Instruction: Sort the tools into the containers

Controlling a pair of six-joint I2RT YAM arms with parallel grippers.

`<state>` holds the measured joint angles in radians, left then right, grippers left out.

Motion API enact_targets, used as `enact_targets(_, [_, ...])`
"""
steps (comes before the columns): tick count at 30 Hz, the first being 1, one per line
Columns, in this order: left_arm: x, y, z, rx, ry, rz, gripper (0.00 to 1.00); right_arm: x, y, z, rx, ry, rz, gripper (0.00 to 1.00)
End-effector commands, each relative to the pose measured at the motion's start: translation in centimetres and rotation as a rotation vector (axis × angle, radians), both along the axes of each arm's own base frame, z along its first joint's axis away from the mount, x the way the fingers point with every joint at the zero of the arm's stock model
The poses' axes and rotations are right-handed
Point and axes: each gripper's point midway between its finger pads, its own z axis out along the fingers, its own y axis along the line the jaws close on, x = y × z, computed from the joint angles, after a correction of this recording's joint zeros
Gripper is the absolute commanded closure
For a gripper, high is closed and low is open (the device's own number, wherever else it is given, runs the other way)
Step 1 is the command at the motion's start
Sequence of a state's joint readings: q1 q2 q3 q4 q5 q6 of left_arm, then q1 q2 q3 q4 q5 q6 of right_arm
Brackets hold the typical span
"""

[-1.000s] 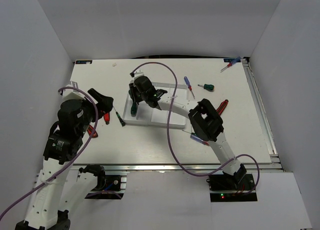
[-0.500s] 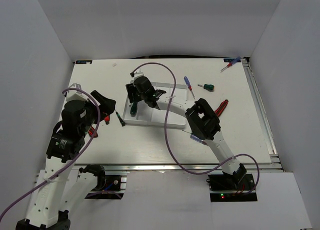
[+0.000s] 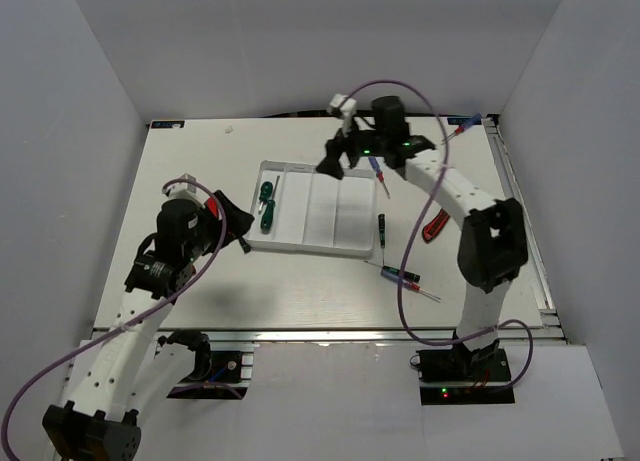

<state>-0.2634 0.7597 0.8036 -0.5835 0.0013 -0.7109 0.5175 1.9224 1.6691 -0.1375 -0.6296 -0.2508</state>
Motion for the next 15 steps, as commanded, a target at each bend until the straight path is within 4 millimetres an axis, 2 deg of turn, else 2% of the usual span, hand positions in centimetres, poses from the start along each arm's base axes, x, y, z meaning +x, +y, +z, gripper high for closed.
enact_targets(1, [1.2,-1.4,0.6,-0.021,-0.054,-0.077,0.02,-0.8,-7.3,-5.0,-0.166,0.053,-0.010,0.11])
enact_targets(2, [1.5,-1.6,0.0,-0.017,-0.035,-0.082,0.02,-0.1,-9.3,-5.7,-0.201,0.063,-0.066,0.11])
enact_targets(3, [1.8,-1.7,-0.3,-0.013,-0.036,-0.089,0.02,1.1,-12.4,-6.2,-0.226,0.061,-0.125,0.11])
enact_targets(4, [2.0,-1.9,-0.6,-0.013,-0.030,-0.097,0.02,1.4,-14.2,-6.7,-0.254,0.066,-0.158,0.11])
enact_targets(5, [2.3,-2.1,-0.8,-0.016,-0.027,-0.100,0.02,2.2,-17.2,-7.4,-0.299,0.072,-0.215,0.10])
enact_targets(8, [2.9,-2.5,-1.6,-0.020,-0.014,-0.115,0.02,3.0,-21.4,-9.0,-0.400,-0.038,-0.139,0.11])
enact_targets(9, [3.0,-2.6,-1.7,-0.020,-0.011,-0.117,0.02,2.1,-22.2,-10.0,-0.436,-0.030,-0.080,0.11])
enact_targets(10, [3.1,-2.7,-1.8,-0.021,-0.008,-0.122,0.02,3.1,-23.0,-10.5,-0.488,-0.114,-0.013,0.11])
enact_targets(11, [3.2,-2.9,-1.9,-0.027,-0.006,-0.127,0.02,3.8,-24.4,-11.0,-0.526,-0.126,-0.016,0.11])
enact_targets(12, [3.4,-3.0,-2.2,-0.024,0.005,-0.133,0.02,4.2,-25.0,-12.3,-0.549,-0.103,-0.001,0.11])
enact_targets(13, [3.5,-3.1,-2.2,-0.024,0.007,-0.134,0.02,4.9,-25.6,-12.3,-0.561,-0.129,0.016,0.11])
enact_targets(14, [3.5,-3.1,-2.4,-0.027,0.014,-0.137,0.02,6.6,-26.5,-11.1,-0.562,-0.166,-0.009,0.10])
enact_targets(15, [3.6,-3.2,-2.4,-0.030,0.018,-0.138,0.02,7.1,-26.8,-12.2,-0.565,-0.139,-0.003,0.11])
